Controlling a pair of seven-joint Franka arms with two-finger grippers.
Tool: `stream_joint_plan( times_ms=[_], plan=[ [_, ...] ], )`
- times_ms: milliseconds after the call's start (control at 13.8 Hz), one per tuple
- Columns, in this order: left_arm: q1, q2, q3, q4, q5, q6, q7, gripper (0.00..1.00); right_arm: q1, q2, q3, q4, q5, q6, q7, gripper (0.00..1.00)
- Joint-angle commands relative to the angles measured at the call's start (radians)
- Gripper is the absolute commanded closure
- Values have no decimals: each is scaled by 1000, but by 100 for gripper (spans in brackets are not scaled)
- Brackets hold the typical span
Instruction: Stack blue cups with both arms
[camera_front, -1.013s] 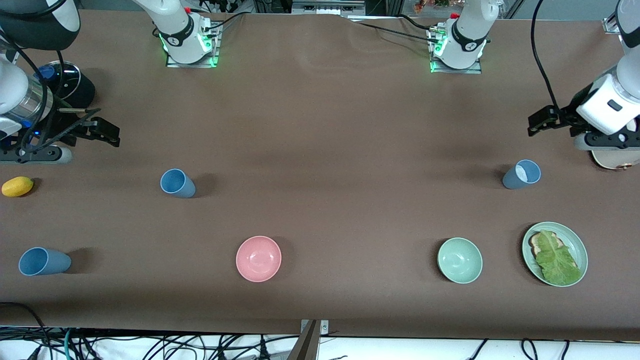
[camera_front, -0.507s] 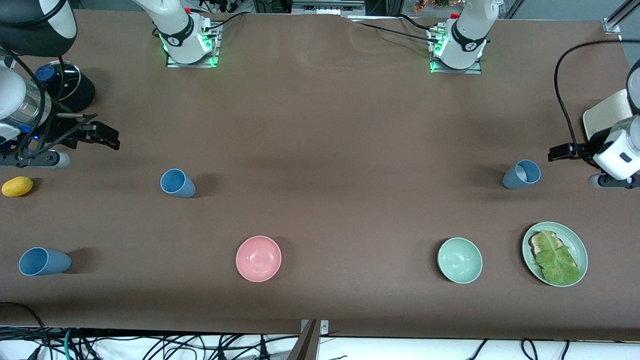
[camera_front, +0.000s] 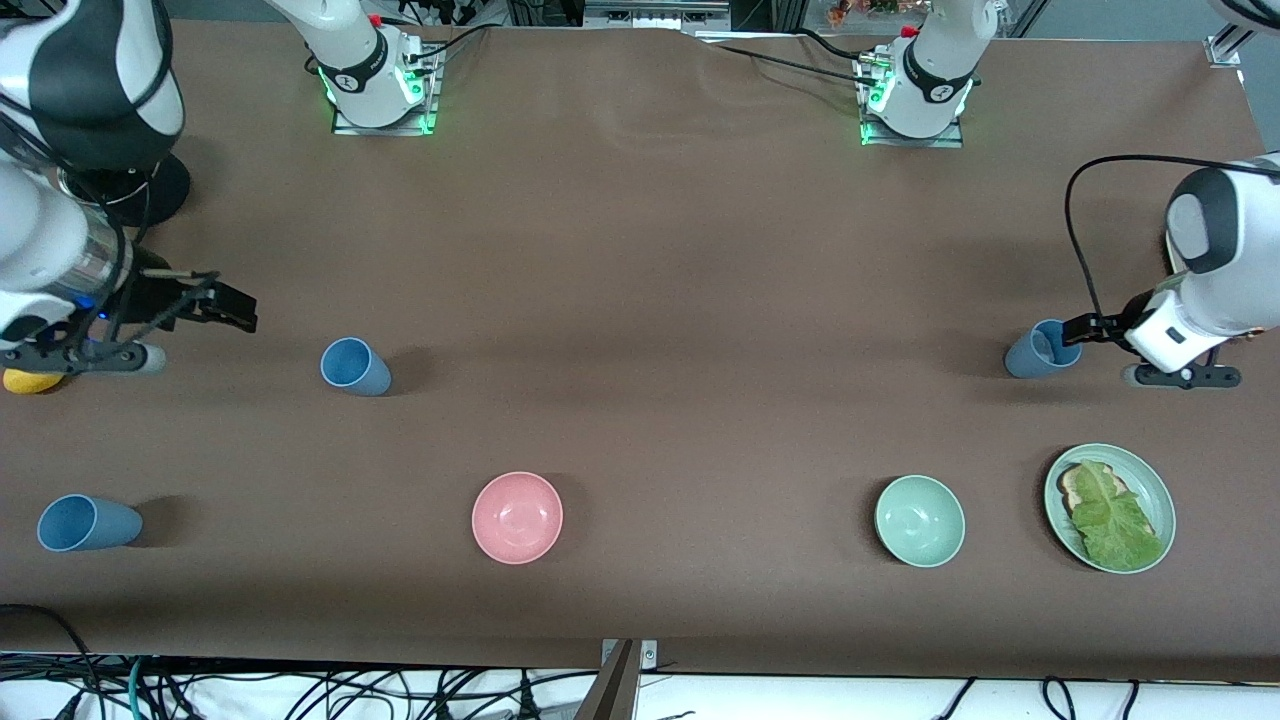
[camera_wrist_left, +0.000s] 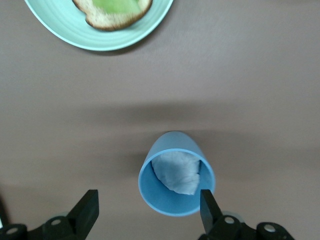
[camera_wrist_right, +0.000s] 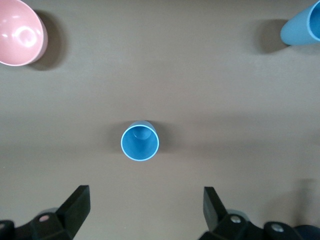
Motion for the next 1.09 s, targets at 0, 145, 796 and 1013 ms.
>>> stream_joint_plan(
  times_ms=[0,145,796,1013],
  plan=[
    [11,22,-6,-22,64,39,19,31,-2,10,2,28,5,-18,-15,0],
    [28,56,-8,-28,66,50,19,64,-2,5,2,29,8,-21,-45,0],
    [18,110,-18,10,61,72,10,100,-11,2,-18,-49,22,49,-162,0],
    [6,59,-99,89,20,-128,-24,100,-11,-4,-18,-197,21,184,-160,0]
  ],
)
